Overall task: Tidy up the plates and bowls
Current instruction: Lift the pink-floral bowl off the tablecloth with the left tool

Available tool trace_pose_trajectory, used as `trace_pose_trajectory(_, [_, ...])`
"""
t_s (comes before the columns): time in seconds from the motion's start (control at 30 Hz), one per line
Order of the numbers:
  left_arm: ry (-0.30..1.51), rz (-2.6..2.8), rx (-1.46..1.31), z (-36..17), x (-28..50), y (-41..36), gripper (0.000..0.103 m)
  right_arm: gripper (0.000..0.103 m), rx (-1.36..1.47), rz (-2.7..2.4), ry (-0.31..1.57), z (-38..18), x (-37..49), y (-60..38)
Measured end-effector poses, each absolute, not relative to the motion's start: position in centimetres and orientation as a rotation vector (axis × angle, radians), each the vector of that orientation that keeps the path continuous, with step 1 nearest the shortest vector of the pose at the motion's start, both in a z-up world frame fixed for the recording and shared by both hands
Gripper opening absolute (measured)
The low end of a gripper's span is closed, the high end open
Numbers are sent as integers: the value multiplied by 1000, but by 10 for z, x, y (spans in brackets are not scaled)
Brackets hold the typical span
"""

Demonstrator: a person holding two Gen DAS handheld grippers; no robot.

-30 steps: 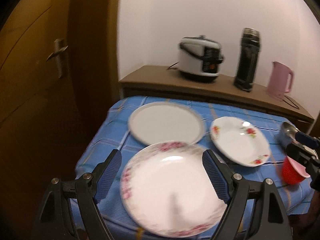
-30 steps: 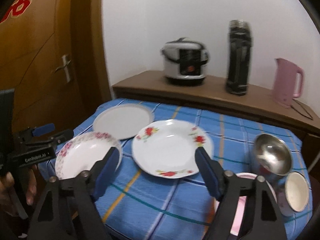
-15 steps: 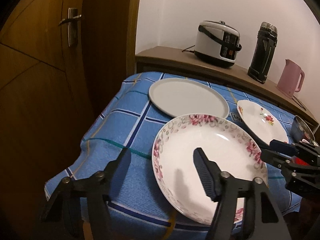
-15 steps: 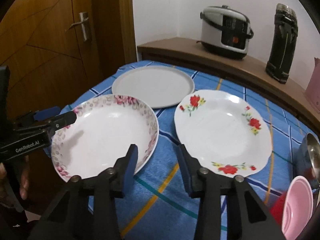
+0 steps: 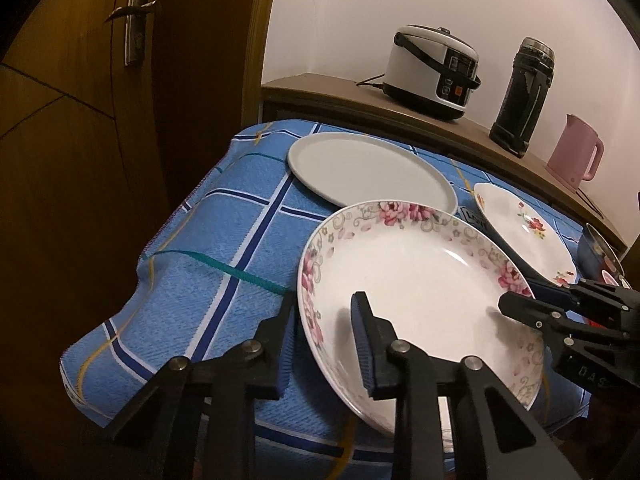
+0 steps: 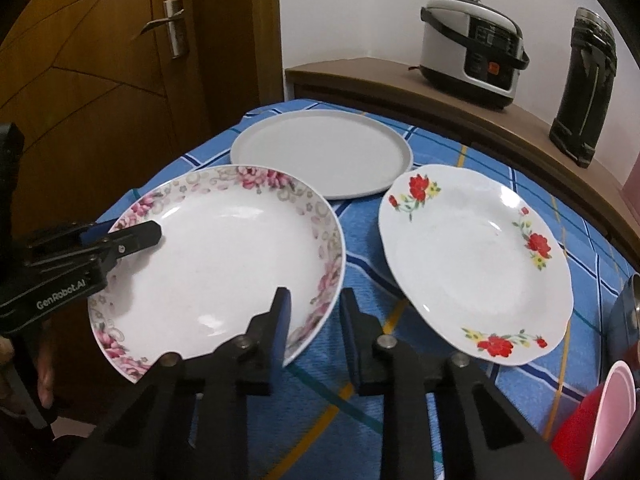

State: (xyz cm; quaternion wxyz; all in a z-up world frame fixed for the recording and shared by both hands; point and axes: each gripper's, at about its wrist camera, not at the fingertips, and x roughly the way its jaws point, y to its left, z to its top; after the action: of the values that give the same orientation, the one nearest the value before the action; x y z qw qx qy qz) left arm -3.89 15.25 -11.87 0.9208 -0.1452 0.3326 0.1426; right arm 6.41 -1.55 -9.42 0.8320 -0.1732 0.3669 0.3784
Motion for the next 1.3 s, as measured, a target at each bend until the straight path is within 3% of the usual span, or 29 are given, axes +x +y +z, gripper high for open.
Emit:
trace_pose_trajectory(0.03, [684,291,-295,-120,-39,151,23,23,-373,800,773,-94,63,-15])
trace_pose_trajectory(1.3, [648,341,-320,-112,-44,150,22,20,-346,809,716,-83,53,-21])
